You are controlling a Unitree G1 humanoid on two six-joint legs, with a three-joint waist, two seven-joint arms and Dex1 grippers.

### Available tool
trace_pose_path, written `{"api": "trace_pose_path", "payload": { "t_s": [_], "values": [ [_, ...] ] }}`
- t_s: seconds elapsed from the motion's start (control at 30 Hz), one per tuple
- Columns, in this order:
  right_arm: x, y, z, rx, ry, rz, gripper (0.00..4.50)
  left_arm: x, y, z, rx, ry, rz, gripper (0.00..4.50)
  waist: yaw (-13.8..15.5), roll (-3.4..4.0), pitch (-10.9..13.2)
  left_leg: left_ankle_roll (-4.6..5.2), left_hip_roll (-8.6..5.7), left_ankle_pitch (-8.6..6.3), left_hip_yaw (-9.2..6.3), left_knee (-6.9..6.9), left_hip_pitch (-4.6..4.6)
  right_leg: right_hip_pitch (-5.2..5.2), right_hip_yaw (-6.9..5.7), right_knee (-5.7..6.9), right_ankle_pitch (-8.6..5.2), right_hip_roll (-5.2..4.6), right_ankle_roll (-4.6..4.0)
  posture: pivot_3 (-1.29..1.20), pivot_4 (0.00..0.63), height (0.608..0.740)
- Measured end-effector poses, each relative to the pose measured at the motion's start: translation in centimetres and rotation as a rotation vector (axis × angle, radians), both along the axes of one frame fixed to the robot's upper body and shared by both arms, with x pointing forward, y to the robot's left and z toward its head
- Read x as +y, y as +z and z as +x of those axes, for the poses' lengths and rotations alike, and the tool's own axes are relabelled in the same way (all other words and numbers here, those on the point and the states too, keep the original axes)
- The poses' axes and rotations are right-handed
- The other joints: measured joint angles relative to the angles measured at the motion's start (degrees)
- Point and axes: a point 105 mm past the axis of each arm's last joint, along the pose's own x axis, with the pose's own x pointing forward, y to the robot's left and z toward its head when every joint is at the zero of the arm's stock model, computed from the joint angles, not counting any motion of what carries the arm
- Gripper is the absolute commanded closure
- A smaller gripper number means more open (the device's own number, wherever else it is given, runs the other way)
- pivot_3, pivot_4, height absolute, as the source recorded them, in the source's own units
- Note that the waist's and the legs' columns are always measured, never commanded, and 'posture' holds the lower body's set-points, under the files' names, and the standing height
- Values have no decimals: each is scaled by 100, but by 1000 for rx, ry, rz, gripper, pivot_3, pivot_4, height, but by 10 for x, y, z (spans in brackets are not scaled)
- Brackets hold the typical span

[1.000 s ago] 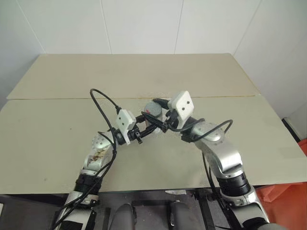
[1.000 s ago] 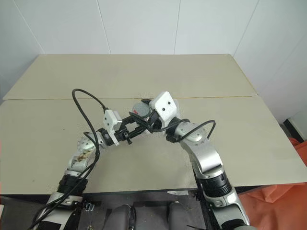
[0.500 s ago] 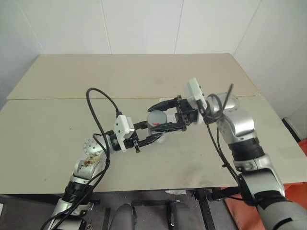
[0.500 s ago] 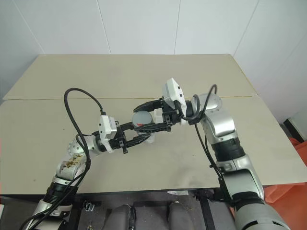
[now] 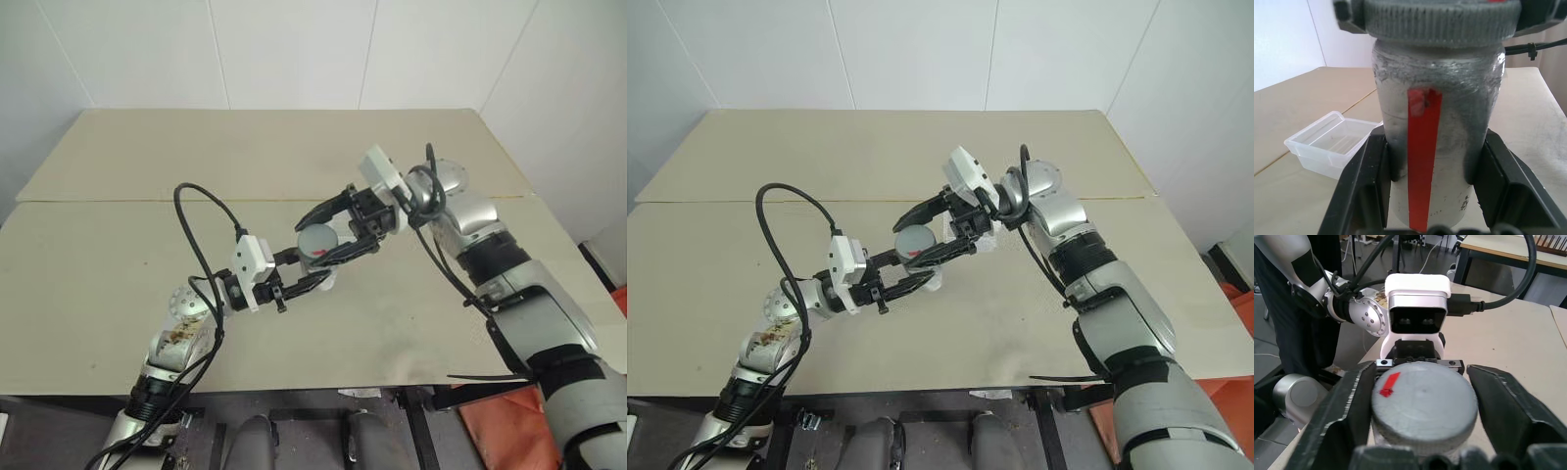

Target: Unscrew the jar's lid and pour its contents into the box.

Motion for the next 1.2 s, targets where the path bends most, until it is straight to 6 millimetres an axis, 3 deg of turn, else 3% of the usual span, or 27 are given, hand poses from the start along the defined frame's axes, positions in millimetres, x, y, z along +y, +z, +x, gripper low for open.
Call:
{"api": "trace_pose_path", "payload": {
  "t_s": [0.17,0.37,0.43,0.63,0.87,1.2],
  "values": [
    [-9,6,-3,0,-3,53,38,-3,5,-3,-12,-11,-18,2540,9,0,0,0,1,0,-1,0,1,0,-1,1,0,0,0,0,150,740],
    [-55,32,-19,-48,-66,198,38,-3,2,-4,10,-22,-29,2540,60,3,1,0,-2,0,-1,-1,-4,2,-5,-6,-1,-5,1,0,150,740],
    [-63,28,-31,-68,-103,219,38,-2,-1,-2,20,-14,-27,2540,67,2,1,0,-2,0,-3,-4,-3,1,-6,-4,-2,-4,1,0,150,740],
    [-28,15,-40,-113,-510,340,38,-4,-8,10,37,32,-25,2540,-6,3,1,-5,0,3,-5,0,2,-9,-2,18,-4,3,3,0,150,740],
    [-9,0,-48,-104,-932,412,38,2,-14,26,24,110,-5,2540,6,4,1,-5,-8,3,-3,10,-2,-3,0,11,-5,-6,13,0,150,740],
    [-2,-17,-40,-170,-1086,357,38,2,-8,37,-8,126,-7,2540,5,4,0,-5,-8,3,-5,5,-3,-1,-1,2,-6,-4,14,0,150,740]
  ]
}}
